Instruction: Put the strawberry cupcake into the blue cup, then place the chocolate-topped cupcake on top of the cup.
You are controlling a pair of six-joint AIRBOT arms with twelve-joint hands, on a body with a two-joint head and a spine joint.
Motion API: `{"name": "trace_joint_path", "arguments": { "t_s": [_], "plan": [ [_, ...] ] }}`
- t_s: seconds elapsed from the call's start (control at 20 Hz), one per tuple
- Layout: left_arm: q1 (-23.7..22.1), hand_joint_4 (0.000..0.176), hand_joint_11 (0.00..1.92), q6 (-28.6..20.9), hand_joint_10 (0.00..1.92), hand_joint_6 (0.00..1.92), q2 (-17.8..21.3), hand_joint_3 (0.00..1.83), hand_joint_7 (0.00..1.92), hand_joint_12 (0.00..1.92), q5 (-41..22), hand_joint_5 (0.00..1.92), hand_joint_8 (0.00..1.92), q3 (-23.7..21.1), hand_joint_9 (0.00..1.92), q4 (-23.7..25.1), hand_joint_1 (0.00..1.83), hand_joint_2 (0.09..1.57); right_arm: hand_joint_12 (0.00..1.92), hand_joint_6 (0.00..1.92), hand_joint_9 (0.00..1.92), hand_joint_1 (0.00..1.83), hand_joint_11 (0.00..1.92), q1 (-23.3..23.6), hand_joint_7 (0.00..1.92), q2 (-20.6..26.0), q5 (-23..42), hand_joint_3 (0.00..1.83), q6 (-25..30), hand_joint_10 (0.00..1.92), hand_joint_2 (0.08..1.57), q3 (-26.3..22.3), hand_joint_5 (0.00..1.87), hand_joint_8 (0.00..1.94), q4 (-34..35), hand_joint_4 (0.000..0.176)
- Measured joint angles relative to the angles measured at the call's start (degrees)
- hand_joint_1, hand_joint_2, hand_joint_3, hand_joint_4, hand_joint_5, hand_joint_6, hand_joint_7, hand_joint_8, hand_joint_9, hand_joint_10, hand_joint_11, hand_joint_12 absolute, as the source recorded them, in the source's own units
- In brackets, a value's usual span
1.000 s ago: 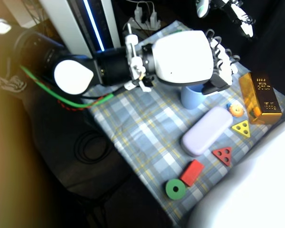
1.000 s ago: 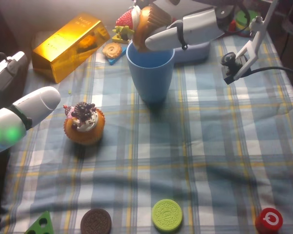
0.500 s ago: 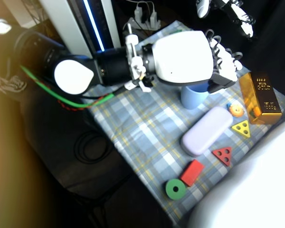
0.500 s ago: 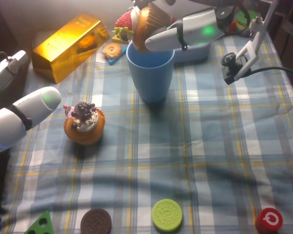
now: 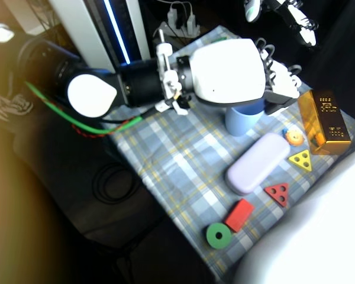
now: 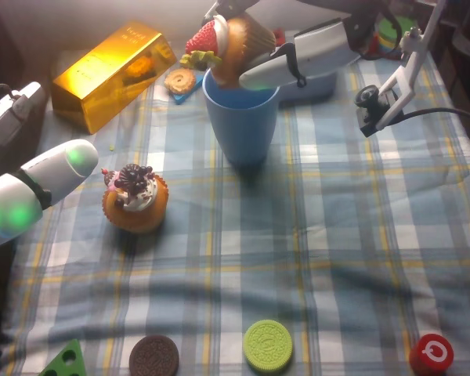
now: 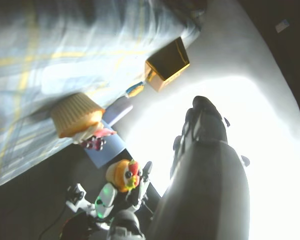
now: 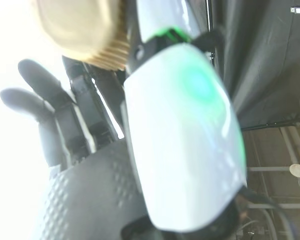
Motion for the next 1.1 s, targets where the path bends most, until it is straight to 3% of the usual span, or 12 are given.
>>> {"name": "trace_joint_path", "arguments": {
  "t_s": [0.1, 0.15, 0.2, 0.3, 0.6, 0.7, 0.75, 0.9, 0.95, 1.0, 1.05, 1.1],
  "plan": [
    [0.0, 0.038, 0.0, 0.0, 0.0, 0.0, 0.0, 0.0, 0.12, 0.34, 0.0, 0.17, 0.01, 0.0, 0.13, 0.0, 0.01, 0.91, 1.44, 0.0, 0.56, 0.54, 0.32, 0.0, 0.68, 0.0, 0.0, 0.0, 0.2, 0.69, 1.03, 0.0, 0.74, 0.29, -0.2, 0.0],
    [0.0, 0.035, 0.0, 0.0, 0.0, 0.0, 0.0, 0.0, 0.11, 0.35, 0.0, 0.15, 0.0, 0.0, 0.12, 0.0, 0.0, 0.92, 1.06, 0.0, 0.57, 0.55, 0.24, 0.0, 0.64, 0.0, 0.1, 0.0, 0.2, 0.19, 1.0, 0.0, 0.69, 0.04, -0.2, 0.0],
    [0.0, 0.033, 0.0, 0.0, 0.0, 0.0, 0.0, 0.0, 0.11, 0.33, 0.0, 0.15, 0.0, 0.0, 0.12, 0.0, 0.0, 0.92, 0.97, 0.0, 0.55, 0.53, 0.18, 0.0, 0.6, 0.0, 0.2, 0.0, 0.2, 0.07, 0.98, 0.0, 0.66, 0.01, -0.1, 0.0],
    [0.0, 0.067, 0.0, 0.0, 0.0, 0.0, 0.0, 0.0, 0.12, 0.38, 0.0, 0.16, 0.0, 0.0, 0.14, 0.0, 0.0, 0.9, 0.91, 0.0, 0.58, 0.47, 0.22, 0.0, 0.58, 0.0, 0.1, 0.0, 0.2, 0.01, 1.0, 0.0, 0.58, 0.0, -0.2, 0.0],
    [0.0, 0.031, 0.0, 0.0, 0.0, 0.0, 0.0, 0.0, 0.12, 0.41, 0.0, 0.16, 0.0, 0.0, 0.14, 0.0, 0.0, 0.93, 0.86, 0.0, 0.36, 0.11, 0.03, 0.0, 0.33, 0.0, 0.1, 0.0, 0.2, 0.0, 1.06, -0.2, 0.3, 0.0, -0.5, 0.0],
    [0.0, 0.045, 0.0, 0.0, 0.0, 0.0, 0.0, 0.0, 0.12, 0.35, 0.0, 0.16, 0.0, 0.0, 0.13, 0.0, 0.0, 0.91, 0.54, 0.0, 0.18, 0.09, 0.0, 0.0, 0.24, 0.2, -0.2, 0.0, 0.3, 0.01, 0.9, -0.4, 0.21, 0.0, -0.6, 0.056],
    [0.0, 0.049, 0.0, 0.0, 0.0, 0.0, 0.0, 0.0, 0.12, 0.35, 0.0, 0.16, 0.0, 0.0, 0.13, 0.0, 0.0, 0.91, 0.52, 0.0, 0.14, 0.12, 0.0, 0.0, 0.17, 0.8, -0.3, 0.0, 0.2, 0.0, 0.87, -0.8, 0.16, 0.0, -0.6, 0.039],
    [0.0, 0.049, 0.0, 0.0, 0.0, 0.0, 0.0, 0.0, 0.12, 0.32, 0.0, 0.15, 0.0, 0.0, 0.13, -0.1, 0.0, 0.92, 0.6, 0.0, 0.12, 0.21, 0.0, 0.0, 0.16, 3.3, -0.8, 0.0, -0.1, 0.0, 0.82, -2.4, 0.01, 0.01, -0.5, 0.073],
    [0.0, 0.046, 0.0, 0.0, 0.0, 0.0, 0.0, 0.0, 0.11, 0.34, 0.0, 0.15, 0.0, 0.0, 0.13, 0.0, 0.0, 0.93, 0.02, 0.0, 0.0, 0.14, 0.0, 0.0, 0.01, 5.0, -1.4, 0.01, -0.6, 0.0, 0.9, -3.8, 0.0, 0.0, 0.5, 0.073],
    [0.0, 0.051, 0.0, 0.0, 0.0, 0.0, 0.0, 0.0, 0.11, 0.34, -0.1, 0.15, 0.0, 0.0, 0.13, 0.3, 0.01, 0.93, 0.0, 0.0, 0.0, 0.13, 0.0, -0.1, 0.0, 8.1, -1.6, 0.01, -3.7, 0.0, 0.93, -6.5, 0.0, 0.0, 2.3, 0.08],
    [0.0, 0.041, 0.0, 0.0, 0.0, 0.0, 0.0, 0.0, 0.1, 0.36, -0.1, 0.16, 0.0, 0.0, 0.13, 0.2, 0.03, 0.93, 0.0, 0.0, 0.0, 0.05, 0.0, -0.2, 0.0, 10.3, -1.5, 0.01, -5.4, 0.0, 0.94, -8.2, 0.0, 0.0, 3.7, 0.117],
    [0.0, 0.034, 0.0, 0.0, 0.0, 0.0, 0.0, 0.0, 0.1, 0.35, -0.1, 0.16, 0.0, 0.0, 0.12, 0.2, 0.05, 0.92, 0.0, 0.0, 0.0, 0.08, 0.0, -0.9, 0.0, 12.7, -0.2, 0.0, -5.7, 0.0, 0.92, -9.3, 0.0, 0.0, 6.2, 0.114]
  ]
}}
